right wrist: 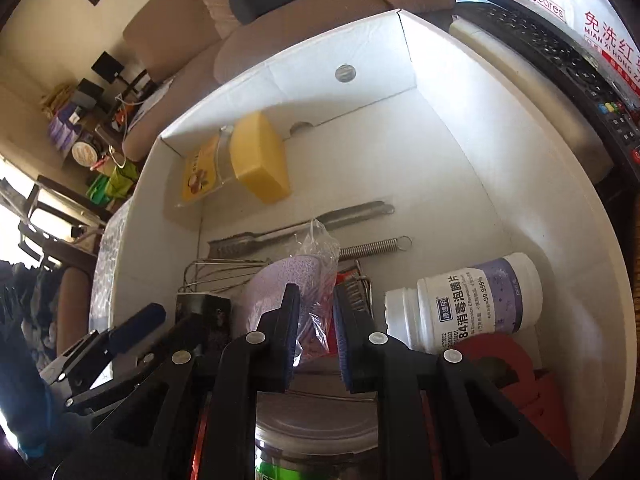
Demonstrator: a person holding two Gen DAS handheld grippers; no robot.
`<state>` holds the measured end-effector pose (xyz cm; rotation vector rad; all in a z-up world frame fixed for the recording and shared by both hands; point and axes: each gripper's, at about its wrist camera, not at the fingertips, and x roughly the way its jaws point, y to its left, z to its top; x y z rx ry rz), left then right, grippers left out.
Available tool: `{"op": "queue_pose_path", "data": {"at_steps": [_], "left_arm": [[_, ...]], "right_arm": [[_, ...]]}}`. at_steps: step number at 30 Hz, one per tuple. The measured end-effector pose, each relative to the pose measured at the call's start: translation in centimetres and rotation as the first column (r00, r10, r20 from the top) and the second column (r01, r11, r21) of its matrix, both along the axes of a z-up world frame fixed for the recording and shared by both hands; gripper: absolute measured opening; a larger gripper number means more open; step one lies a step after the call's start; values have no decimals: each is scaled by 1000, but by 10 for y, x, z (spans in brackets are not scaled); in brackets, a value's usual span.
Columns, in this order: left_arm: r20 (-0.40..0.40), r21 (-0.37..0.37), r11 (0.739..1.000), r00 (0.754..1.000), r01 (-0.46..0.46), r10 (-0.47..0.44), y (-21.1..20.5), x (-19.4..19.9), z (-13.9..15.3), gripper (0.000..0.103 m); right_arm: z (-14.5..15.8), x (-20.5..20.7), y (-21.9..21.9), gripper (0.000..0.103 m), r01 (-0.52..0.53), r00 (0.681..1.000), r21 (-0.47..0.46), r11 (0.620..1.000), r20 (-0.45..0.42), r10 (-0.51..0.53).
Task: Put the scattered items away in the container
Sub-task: 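Carry the tissue pack and the sponge with both tools over the white box, then lower both items into the box and open both tools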
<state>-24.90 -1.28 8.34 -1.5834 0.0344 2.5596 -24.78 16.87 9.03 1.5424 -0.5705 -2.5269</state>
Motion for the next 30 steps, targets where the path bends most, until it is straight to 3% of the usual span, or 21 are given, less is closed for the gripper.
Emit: {"op": "queue_pose_path", "data": {"at_steps": [3,7,10,12,14,21,26,30], "left_arm": [[2,13,1000,1000,-9,9,-3,1,4,54],[-20,29,999,1000,-20,20,-11,9,17,58],[-44,38,999,999,-21,22,-19,21,30,67],[-55,40,999,998,-15,18,-24,32,38,69],[-64,20,1000,998,-23,24,-28,43,45,77],[-84,51,998,996,-31,35,-46,88,71,78],[-99,66,997,994,-37,43,-52,120,89,78],[-119,63,997,992,-36,43,-56,144,103,78]], "right_arm": [[4,1,-10,23,-64,997,96,993,47,59],[7,12,-12,44,-112,992,164,980,83,99],[13,21,-5,46,-84,995,155,984,70,74],[20,30,1,50,-59,998,97,994,34,56],[26,36,2,58,-43,999,95,995,33,40],[49,66,-8,67,-39,999,142,989,20,37],[68,92,-21,82,-57,998,188,980,7,57],[80,115,-37,83,-111,994,220,969,18,110]]}}
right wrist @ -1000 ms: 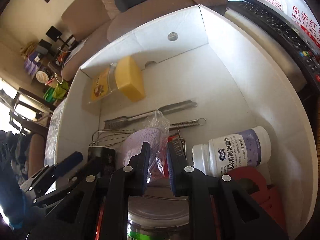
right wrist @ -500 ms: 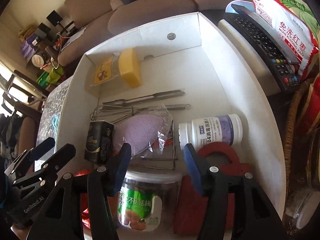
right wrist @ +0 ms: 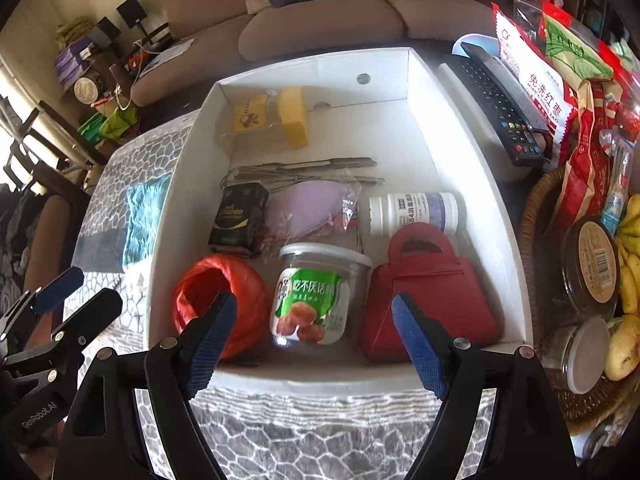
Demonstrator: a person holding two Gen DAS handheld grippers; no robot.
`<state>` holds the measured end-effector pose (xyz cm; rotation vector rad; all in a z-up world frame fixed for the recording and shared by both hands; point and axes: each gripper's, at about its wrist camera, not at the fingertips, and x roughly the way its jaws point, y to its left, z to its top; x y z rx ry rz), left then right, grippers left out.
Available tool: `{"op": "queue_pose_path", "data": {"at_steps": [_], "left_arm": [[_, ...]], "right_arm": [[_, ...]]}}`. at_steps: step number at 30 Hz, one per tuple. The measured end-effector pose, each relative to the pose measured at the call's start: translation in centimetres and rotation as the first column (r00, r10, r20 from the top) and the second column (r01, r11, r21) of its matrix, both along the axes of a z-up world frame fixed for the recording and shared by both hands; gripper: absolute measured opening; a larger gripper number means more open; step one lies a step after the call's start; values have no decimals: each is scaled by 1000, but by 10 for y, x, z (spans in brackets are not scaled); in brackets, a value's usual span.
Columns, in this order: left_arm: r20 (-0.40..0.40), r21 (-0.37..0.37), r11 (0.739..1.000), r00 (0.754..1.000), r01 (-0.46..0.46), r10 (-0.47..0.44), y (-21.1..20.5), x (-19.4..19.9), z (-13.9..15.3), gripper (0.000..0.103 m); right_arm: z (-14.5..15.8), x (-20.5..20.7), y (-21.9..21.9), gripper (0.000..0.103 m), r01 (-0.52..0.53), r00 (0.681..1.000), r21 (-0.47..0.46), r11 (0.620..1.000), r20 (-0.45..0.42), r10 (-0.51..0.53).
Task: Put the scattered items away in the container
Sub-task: 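Lower both items into the box and open both tools, then move the left tool down to the red lighter on the cloth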
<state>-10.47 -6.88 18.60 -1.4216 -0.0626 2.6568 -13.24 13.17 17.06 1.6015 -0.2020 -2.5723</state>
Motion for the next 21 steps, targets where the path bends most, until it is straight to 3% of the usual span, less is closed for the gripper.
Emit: {"op": "queue_pose_path", "data": {"at_steps": [3,6,12,17,21], "left_arm": [[-2,3,1000,1000,-5,5,-5,19,7,78],[-17,-8,1000,1000,-7,7,-10,39,13,82],[-27,-7,1000,999,-24,24,-28,75,22,87],[-47,33,998,998,-45,46,-54,105,33,103],[-42,57,997,997,-60,62,-75,126,41,103]], "right_arm": [[11,18,-13,87,-33,999,50,998,-19,34],[20,37,-25,98,-59,998,55,997,-31,61],[34,72,-46,99,-92,994,76,993,-56,96],[44,96,-62,102,-99,991,47,994,-83,103],[49,113,-79,103,-111,988,45,993,-103,115]]}}
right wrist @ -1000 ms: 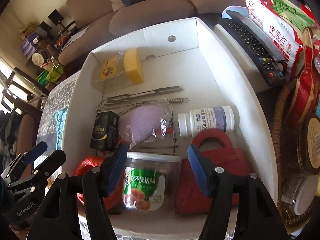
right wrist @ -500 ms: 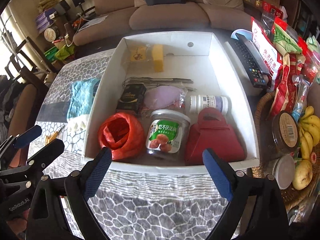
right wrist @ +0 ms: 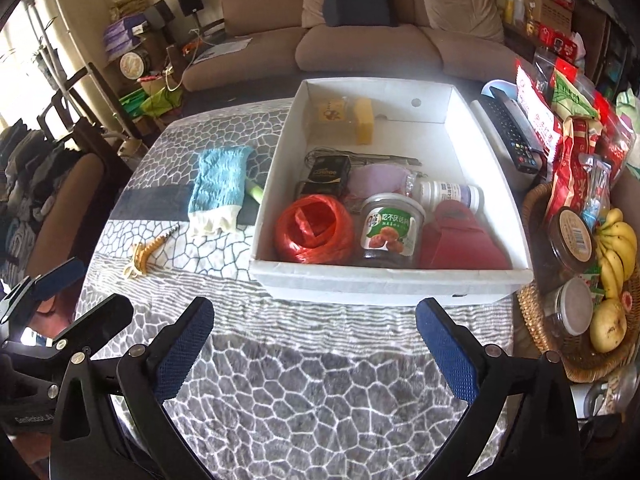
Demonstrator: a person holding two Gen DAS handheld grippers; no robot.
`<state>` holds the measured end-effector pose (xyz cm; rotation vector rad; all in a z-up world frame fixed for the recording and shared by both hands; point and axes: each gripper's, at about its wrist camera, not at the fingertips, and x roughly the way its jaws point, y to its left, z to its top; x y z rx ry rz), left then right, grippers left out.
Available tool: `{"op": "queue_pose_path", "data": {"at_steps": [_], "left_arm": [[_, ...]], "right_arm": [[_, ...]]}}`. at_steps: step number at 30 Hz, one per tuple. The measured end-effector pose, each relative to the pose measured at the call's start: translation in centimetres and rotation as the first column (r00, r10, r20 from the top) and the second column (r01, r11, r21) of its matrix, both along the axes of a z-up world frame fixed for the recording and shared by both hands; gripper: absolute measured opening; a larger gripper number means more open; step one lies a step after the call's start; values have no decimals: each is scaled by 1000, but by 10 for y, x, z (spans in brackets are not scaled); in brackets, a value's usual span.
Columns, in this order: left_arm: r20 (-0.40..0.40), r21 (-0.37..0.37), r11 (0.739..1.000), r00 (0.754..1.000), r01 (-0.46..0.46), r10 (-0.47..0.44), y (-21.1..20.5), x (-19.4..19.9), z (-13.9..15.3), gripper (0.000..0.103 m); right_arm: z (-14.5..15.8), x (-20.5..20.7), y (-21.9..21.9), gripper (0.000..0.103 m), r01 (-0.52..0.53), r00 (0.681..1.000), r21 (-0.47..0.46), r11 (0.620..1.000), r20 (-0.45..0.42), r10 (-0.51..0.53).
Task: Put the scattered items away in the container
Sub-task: 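Move the left tool down to the red lighter on the cloth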
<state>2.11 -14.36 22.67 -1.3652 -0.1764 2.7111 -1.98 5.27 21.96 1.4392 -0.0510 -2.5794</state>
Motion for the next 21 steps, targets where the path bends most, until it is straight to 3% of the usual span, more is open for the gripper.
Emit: {"op": "queue_pose_path", "data": {"at_steps": [12,16,21], "left_arm": [[-30,-75,995,997,-68,66,-62,60,3,103],[3,-70,989,991,-133,133,-100,75,-21,103],[69,-22,973,971,-228,229,-143,95,-74,103]], "right_arm": [[-3,47,-52,103,-48,996,-40,998,-71,45],[-13,61,-69,103,-80,992,-15,997,-99,78],[-35,79,-90,103,-117,986,0,993,-120,116]]}}
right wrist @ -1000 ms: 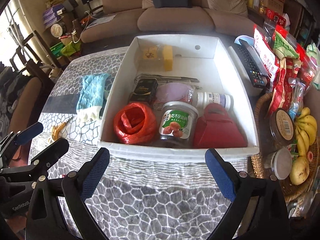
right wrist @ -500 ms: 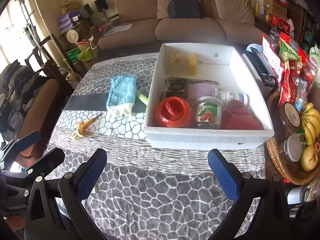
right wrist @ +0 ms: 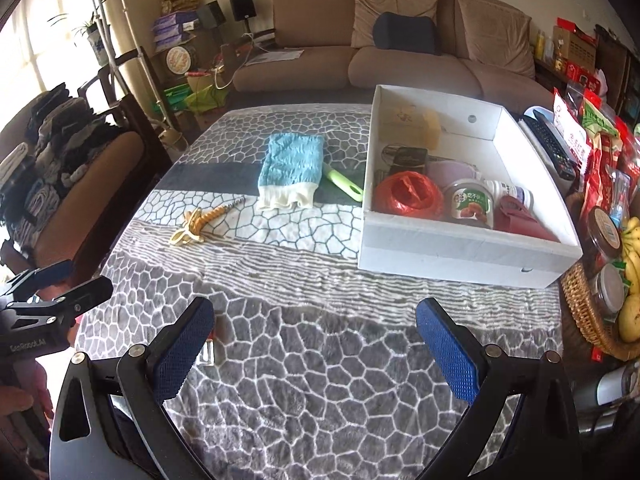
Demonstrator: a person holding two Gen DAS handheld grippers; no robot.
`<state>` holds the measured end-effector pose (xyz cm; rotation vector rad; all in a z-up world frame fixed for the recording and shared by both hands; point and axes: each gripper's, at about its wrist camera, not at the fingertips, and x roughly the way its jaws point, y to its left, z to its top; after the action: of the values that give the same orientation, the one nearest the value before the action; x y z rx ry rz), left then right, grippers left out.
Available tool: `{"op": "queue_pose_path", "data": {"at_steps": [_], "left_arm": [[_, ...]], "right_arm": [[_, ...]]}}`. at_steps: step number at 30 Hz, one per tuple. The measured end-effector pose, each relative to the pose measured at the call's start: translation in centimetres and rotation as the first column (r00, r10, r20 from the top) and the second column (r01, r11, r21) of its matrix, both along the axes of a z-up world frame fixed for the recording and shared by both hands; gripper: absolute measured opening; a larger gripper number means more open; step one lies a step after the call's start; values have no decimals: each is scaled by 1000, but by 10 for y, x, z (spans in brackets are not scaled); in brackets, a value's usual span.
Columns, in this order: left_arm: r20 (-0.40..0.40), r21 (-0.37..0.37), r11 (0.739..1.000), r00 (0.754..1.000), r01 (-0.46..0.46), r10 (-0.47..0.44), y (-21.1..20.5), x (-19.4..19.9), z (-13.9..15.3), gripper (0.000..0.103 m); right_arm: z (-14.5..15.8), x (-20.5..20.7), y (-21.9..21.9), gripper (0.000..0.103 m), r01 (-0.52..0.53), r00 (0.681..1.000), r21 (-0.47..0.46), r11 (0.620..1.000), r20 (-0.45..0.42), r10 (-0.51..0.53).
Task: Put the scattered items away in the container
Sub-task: 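Move the left tool down to the red lighter on the cloth, then grasp the red lighter with the left tool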
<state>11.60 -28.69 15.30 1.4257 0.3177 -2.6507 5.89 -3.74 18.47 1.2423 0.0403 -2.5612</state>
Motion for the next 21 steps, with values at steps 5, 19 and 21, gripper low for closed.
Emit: {"op": "queue_pose_path", "data": {"at_steps": [5,19,21], "left_arm": [[39,28,999,999,-31,30,-3,12,-60,90],[75,16,1000,997,11,-12,57,-4,-134,55],[65,6,1000,998,7,-8,55,-5,-134,49]], "right_arm": [[-24,16,-12,103,-25,999,14,1000,-32,26],[-76,33,3,103,-35,999,32,999,28,34],[-78,32,5,103,-40,999,36,999,32,38]]}}
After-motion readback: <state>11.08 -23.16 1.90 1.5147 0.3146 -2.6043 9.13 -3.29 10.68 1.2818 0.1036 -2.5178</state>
